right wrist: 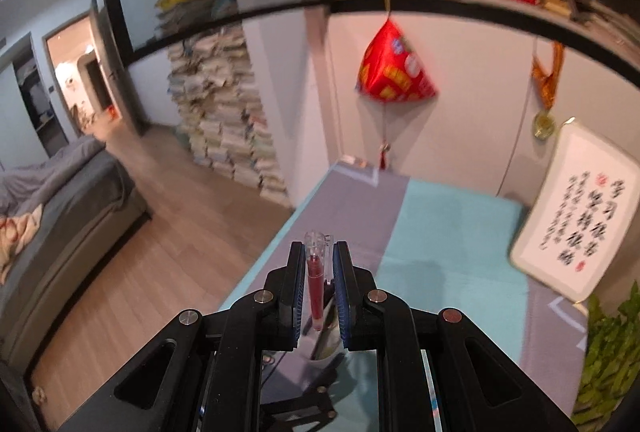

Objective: Organize stationery
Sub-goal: 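Lift the red pen with the right gripper and drop it into the cup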

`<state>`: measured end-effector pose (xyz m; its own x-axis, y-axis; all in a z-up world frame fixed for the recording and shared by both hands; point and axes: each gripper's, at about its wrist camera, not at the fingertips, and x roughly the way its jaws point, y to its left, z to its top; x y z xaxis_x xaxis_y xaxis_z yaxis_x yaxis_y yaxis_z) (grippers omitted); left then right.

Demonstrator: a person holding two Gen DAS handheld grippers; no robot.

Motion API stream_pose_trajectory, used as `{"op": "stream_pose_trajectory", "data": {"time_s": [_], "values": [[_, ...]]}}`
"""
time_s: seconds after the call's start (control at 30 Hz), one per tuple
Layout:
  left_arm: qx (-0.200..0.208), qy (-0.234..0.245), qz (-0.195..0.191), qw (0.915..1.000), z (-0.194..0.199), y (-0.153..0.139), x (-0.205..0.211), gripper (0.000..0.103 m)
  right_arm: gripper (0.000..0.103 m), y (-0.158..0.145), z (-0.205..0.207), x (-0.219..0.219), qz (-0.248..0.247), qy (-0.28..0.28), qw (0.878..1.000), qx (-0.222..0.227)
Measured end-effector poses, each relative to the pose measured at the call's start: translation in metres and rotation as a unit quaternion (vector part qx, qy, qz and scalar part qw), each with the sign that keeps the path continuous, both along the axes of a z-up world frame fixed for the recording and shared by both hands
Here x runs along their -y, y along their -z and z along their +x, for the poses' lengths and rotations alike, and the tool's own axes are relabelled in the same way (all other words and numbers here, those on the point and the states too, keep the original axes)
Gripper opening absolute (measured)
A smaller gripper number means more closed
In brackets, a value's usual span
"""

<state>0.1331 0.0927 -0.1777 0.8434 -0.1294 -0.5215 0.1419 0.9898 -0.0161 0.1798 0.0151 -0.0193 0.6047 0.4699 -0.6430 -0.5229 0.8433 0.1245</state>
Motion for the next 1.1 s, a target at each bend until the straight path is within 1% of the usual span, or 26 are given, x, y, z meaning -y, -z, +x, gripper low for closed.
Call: {"op": "stream_pose_trajectory", "data": {"time_s": [0.13,0.27,0.47,0.73,0.93,1.1], "values": [[0.0,0.0,0.0,1.0,0.0,0.0,0.0,0.07,0.015,0.025,0.013,-0.012,-0.014,-0.01,0.999,-0.032],[0.0,0.0,0.0,1.0,0.0,0.0,0.0,0.07,0.015,0.044,0.021,-0.017,-0.022,-0.012,0.998,-0.061],[0.0,0.0,0.0,1.0,0.0,0.0,0.0,0.07,0.015,0.058,0.027,-0.017,-0.027,-0.008,0.996,-0.084],[0.0,0.0,0.0,1.0,0.0,0.0,0.0,0.07,0.015,0.069,0.031,-0.016,-0.027,-0.011,0.994,-0.109],[0.0,0.0,0.0,1.0,0.0,0.0,0.0,0.07,0.015,0.064,0.029,-0.009,-0.02,-0.008,0.994,-0.105],[0.0,0.0,0.0,1.0,0.0,0.0,0.0,0.07,0.015,0.067,0.029,-0.011,-0.028,-0.017,0.993,-0.117]]}}
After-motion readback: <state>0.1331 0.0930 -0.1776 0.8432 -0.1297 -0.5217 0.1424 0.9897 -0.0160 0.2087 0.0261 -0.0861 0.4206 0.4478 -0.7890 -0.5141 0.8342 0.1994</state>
